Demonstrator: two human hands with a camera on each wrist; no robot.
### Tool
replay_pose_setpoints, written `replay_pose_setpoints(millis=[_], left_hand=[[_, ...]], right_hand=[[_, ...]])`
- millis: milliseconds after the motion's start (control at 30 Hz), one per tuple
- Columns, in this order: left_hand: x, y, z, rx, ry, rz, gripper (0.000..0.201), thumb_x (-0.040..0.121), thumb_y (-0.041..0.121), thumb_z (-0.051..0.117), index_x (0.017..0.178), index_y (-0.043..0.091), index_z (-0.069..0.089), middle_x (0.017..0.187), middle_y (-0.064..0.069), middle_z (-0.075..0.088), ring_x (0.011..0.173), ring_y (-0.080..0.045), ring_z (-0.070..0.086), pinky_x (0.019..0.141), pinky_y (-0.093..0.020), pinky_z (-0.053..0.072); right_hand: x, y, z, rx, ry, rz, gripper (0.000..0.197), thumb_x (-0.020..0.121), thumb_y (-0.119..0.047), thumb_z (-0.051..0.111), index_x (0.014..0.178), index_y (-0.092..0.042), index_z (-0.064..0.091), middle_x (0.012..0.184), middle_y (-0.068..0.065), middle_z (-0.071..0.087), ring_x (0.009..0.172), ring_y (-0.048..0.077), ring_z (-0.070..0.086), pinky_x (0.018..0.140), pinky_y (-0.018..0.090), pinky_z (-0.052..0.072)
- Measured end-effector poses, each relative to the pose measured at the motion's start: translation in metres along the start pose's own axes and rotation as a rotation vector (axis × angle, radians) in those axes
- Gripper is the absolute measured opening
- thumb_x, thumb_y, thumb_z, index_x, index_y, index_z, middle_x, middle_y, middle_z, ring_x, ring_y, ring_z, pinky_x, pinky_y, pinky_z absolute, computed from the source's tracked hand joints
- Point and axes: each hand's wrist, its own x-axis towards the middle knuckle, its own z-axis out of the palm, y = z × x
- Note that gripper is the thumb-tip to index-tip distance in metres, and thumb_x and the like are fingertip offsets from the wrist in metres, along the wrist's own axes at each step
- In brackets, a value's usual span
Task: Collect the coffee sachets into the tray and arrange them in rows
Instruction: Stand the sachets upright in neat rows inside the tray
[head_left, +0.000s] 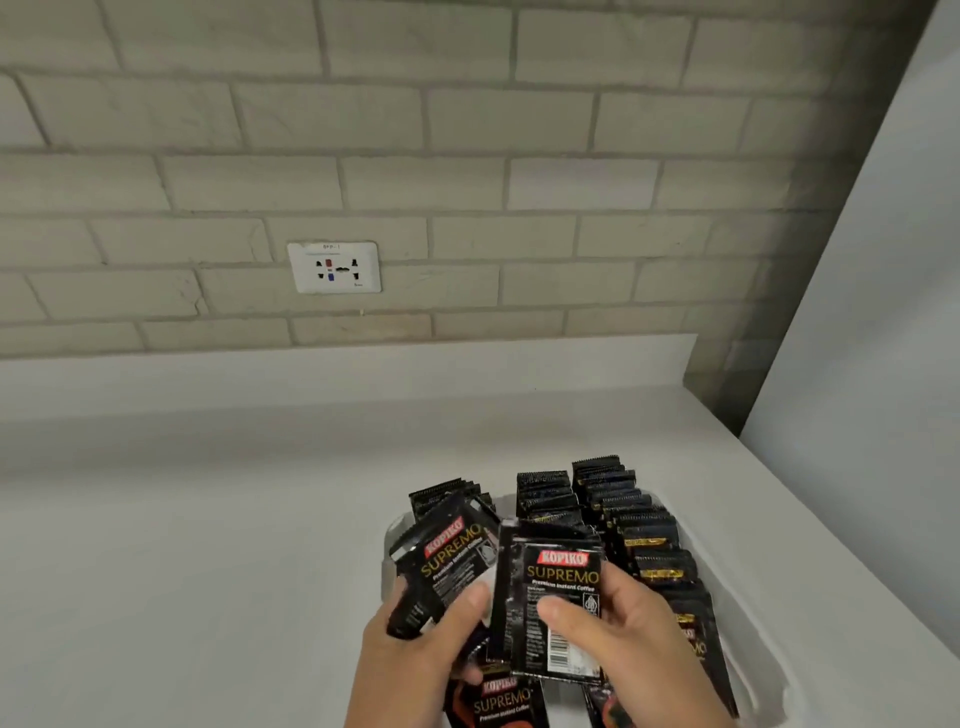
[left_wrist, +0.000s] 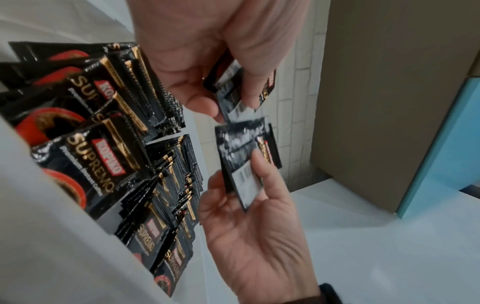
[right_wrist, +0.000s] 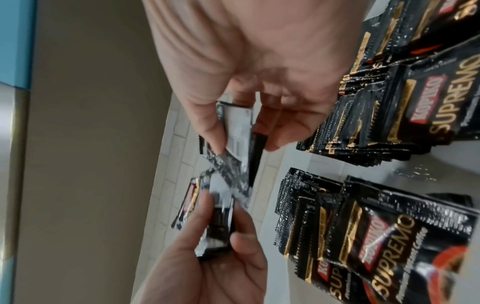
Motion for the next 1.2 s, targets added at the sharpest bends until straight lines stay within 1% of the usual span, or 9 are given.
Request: replay_pose_setpoints(millis=[100,267,400,467,533,633,733,967,1200], left_hand=[[0.000,0.005,-0.005,-0.015,0.051,0.024,0.011,0.074,0.004,0.072,0.072,0.015,0.070,0.056,-0.008,0.066,0.040,-0.019,0.051,0.052,-0.029,0.038],[0.004,0.012,-0.013,0.017,0.046,0.053,0.007,0.072,0.005,0.076,0.073,0.010,0.071,0.054,-0.005,0.067,0.040,-0.017,0.058,0.044,-0.030,0.051],[0.006,0.012,-0.011,0.136,0.002,0.030,0.004,0.067,0.020,0.076,0.065,0.024,0.076,0.071,-0.005,0.074,0.074,-0.026,0.070,0.087,-0.047,0.050],[0.001,0.016,-0.006,0.206,-0.050,0.039,0.006,0.062,0.030,0.071,0.066,0.033,0.074,0.076,-0.004,0.074,0.085,-0.029,0.068,0.094,-0.049,0.046],[-0.001,0.013,0.000,0.265,-0.130,0.053,0.014,0.080,0.024,0.070,0.068,0.031,0.075,0.076,-0.002,0.074,0.082,-0.027,0.070,0.091,-0.046,0.048],[-0.008,0.010,0.012,0.297,-0.208,0.027,0.020,0.092,0.013,0.052,0.084,0.022,0.069,0.073,0.003,0.074,0.068,-0.021,0.072,0.075,-0.034,0.054],[-0.014,0.008,0.023,0.249,-0.270,0.008,0.022,0.093,0.007,0.047,0.094,0.021,0.064,0.073,0.009,0.073,0.067,-0.012,0.071,0.057,-0.020,0.054],[-0.014,0.016,0.022,0.107,-0.356,-0.002,0.019,0.066,0.036,0.057,0.069,0.043,0.074,0.081,0.005,0.075,0.076,-0.008,0.071,0.067,-0.024,0.054],[-0.011,0.018,0.016,0.028,-0.436,0.084,0.020,0.063,0.046,0.079,0.080,0.038,0.074,0.089,-0.004,0.074,0.085,-0.019,0.071,0.069,-0.026,0.055]], right_hand=[[0.001,0.000,-0.007,0.082,0.086,0.021,0.021,0.079,-0.004,0.065,0.093,-0.019,0.065,0.083,-0.004,0.073,0.083,0.014,0.067,0.072,0.025,0.049],[0.000,-0.005,-0.016,0.197,0.117,0.045,0.024,0.082,0.003,0.058,0.085,-0.019,0.065,0.075,-0.003,0.073,0.078,0.013,0.066,0.065,0.026,0.044],[-0.004,-0.006,-0.013,0.095,0.065,0.014,0.020,0.084,0.002,0.056,0.088,-0.016,0.064,0.084,0.009,0.071,0.077,0.022,0.068,0.058,0.024,0.051],[-0.003,-0.005,-0.011,-0.012,0.080,-0.034,0.014,0.085,-0.002,0.055,0.092,-0.012,0.061,0.094,0.017,0.066,0.087,0.031,0.064,0.067,0.031,0.055],[0.000,-0.004,-0.009,-0.110,0.085,-0.101,0.013,0.086,-0.004,0.052,0.098,-0.005,0.058,0.100,0.023,0.059,0.094,0.036,0.058,0.081,0.039,0.051],[0.004,-0.007,-0.001,-0.199,0.109,-0.215,0.012,0.085,-0.003,0.050,0.094,0.006,0.052,0.089,0.025,0.056,0.075,0.027,0.056,0.065,0.021,0.046],[0.009,-0.009,0.013,-0.329,0.158,-0.294,0.015,0.078,-0.016,0.053,0.072,-0.009,0.042,0.071,0.007,0.044,0.064,0.014,0.042,0.062,0.029,0.040],[0.006,-0.009,0.018,-0.418,0.142,-0.219,0.037,0.065,-0.051,0.055,0.073,-0.021,0.036,0.089,-0.002,0.044,0.083,0.013,0.046,0.072,0.024,0.041],[0.001,-0.006,0.019,-0.418,0.087,-0.215,0.036,0.072,-0.033,0.070,0.084,-0.027,0.036,0.101,-0.012,0.033,0.097,0.003,0.044,0.080,0.017,0.045]])
